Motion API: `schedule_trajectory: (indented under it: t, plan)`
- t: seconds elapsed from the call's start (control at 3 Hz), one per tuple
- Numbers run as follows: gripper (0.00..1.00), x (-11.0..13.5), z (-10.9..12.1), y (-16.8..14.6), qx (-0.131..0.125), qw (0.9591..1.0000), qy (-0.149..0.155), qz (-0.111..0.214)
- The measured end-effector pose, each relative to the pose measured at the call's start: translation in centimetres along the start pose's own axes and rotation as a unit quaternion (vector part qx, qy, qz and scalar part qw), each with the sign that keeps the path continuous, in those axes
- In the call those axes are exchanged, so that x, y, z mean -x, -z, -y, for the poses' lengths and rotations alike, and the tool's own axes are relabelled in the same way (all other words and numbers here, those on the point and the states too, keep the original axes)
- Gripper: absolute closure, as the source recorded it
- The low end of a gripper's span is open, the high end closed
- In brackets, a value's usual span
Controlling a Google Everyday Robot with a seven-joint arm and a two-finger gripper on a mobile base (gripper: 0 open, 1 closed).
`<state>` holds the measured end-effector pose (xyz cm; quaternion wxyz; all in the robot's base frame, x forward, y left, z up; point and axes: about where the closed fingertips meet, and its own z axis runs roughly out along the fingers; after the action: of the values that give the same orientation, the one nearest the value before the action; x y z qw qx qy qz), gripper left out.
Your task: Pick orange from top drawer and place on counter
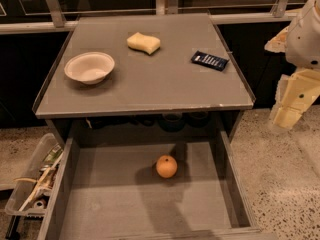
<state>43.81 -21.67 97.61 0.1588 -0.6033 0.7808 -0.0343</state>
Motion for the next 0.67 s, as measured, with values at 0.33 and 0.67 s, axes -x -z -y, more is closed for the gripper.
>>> schedule_trajectory:
  t: [0.33, 0.67]
  plan:
    - [0.00, 0.1, 0.0, 0.2, -0.005, 1.0000, 0.004, 0.005]
    - [0.00, 0.1, -1.0, -1.0, 0.002, 0.9997, 0.005, 0.025]
